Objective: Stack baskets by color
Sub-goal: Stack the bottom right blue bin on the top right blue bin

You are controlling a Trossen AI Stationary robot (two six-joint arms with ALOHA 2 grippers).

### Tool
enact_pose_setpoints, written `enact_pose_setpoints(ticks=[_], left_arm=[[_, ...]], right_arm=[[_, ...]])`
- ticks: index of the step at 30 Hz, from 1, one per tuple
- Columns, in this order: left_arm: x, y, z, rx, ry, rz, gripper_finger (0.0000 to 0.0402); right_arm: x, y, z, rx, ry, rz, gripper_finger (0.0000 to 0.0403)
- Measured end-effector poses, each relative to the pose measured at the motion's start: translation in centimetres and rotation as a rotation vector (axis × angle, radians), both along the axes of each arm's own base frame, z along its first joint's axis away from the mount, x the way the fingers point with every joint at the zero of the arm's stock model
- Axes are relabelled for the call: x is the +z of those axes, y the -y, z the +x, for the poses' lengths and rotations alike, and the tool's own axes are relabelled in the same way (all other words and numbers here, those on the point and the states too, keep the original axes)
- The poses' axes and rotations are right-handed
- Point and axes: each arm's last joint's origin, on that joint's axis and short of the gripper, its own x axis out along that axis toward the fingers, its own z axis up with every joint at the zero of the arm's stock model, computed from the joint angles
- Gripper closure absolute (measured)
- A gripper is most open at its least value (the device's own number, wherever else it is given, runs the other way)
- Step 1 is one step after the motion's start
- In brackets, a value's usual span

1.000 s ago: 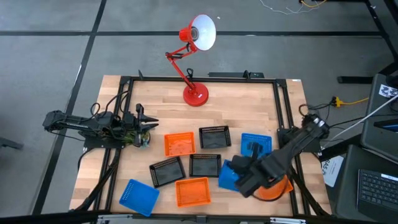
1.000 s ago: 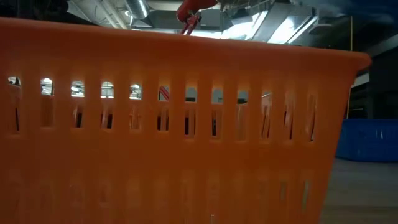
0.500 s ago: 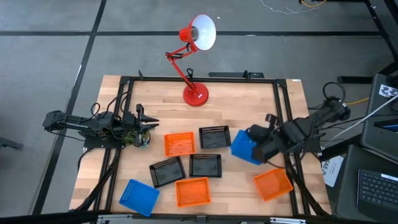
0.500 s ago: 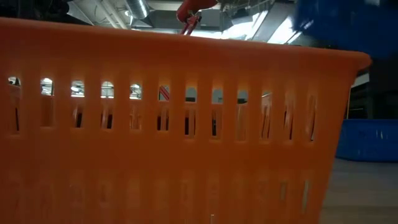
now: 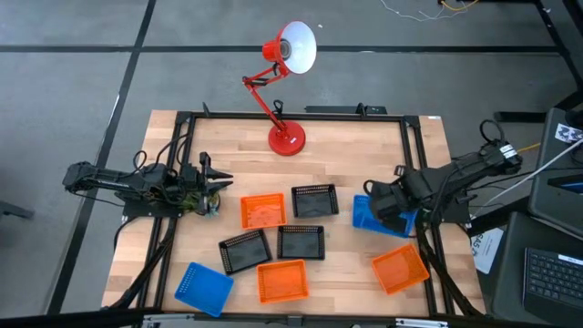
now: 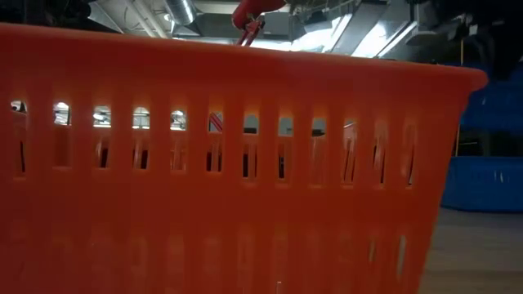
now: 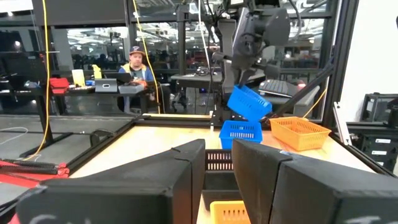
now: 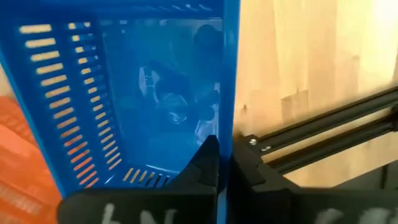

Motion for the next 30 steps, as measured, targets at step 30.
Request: enact_pose_setpoints(ticks=[30], left_arm=[[0.0,0.0,0.0,0.0,0.0,0.0,0.0328]], right_arm=[[-2.3,1.0,2.7,0.106,-0.072,0.006,0.0374]])
